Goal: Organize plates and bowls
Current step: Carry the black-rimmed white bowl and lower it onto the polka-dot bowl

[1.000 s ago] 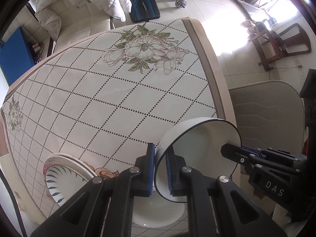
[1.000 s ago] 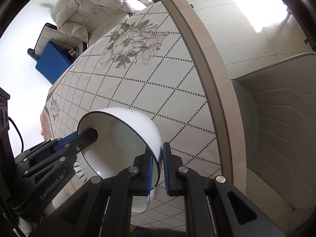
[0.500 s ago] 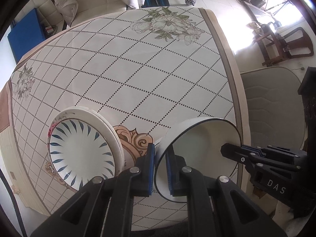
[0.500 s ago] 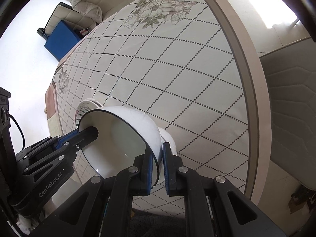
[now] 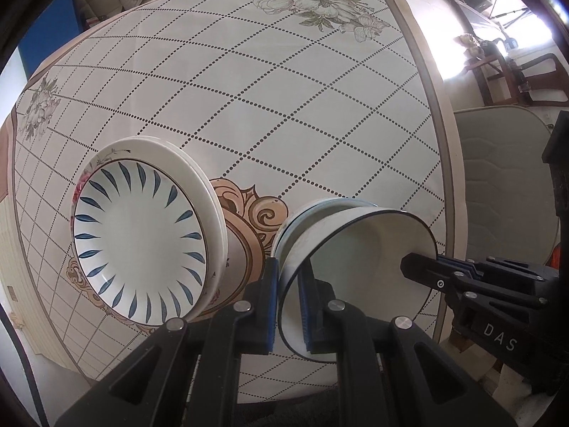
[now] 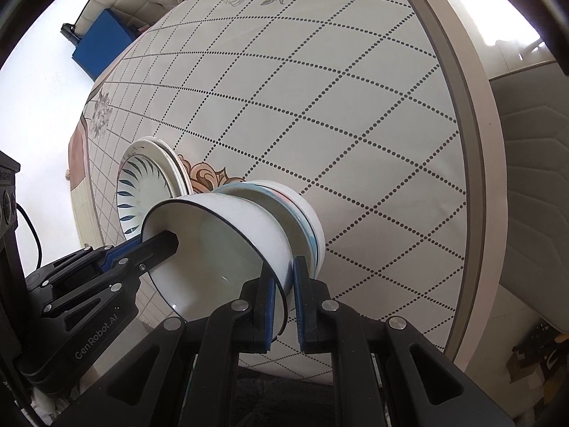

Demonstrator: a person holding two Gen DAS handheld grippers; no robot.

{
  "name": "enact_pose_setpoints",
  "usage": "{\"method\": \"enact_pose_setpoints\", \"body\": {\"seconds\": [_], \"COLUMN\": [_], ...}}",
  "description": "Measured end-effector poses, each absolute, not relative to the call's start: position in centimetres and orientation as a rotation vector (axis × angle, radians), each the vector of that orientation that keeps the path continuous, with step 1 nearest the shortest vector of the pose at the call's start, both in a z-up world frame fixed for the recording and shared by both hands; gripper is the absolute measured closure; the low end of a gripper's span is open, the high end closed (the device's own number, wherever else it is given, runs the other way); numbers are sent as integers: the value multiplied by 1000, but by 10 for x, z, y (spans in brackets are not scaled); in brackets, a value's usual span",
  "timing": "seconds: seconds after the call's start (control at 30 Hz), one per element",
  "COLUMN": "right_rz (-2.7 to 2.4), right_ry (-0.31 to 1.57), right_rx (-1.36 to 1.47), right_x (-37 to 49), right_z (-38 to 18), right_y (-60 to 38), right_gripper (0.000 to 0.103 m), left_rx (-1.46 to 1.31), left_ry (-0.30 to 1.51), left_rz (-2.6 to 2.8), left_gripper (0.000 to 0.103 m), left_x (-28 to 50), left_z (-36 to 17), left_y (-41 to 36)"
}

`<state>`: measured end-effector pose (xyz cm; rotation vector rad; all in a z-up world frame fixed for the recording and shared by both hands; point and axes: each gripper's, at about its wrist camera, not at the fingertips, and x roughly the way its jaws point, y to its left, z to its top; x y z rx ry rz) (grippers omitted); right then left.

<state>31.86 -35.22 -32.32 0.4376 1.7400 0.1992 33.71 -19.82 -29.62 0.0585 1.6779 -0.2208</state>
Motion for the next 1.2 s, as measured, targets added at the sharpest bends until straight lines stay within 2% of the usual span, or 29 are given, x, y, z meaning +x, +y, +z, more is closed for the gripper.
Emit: {"method": "enact_pose_setpoints", "body": {"seconds": [1.2], "right_rz": [171], "right_ry": [1848], "right_rx": [427], "right_x": [332], "right_z": [-348], "right_y": [-347], "right_gripper": [91], "left_rx": [18], "left_ry": [1785], "left_rz": [-208], "left_gripper": [94], "left_x": [352], "left_z": [-331], "left_y": [-192]}}
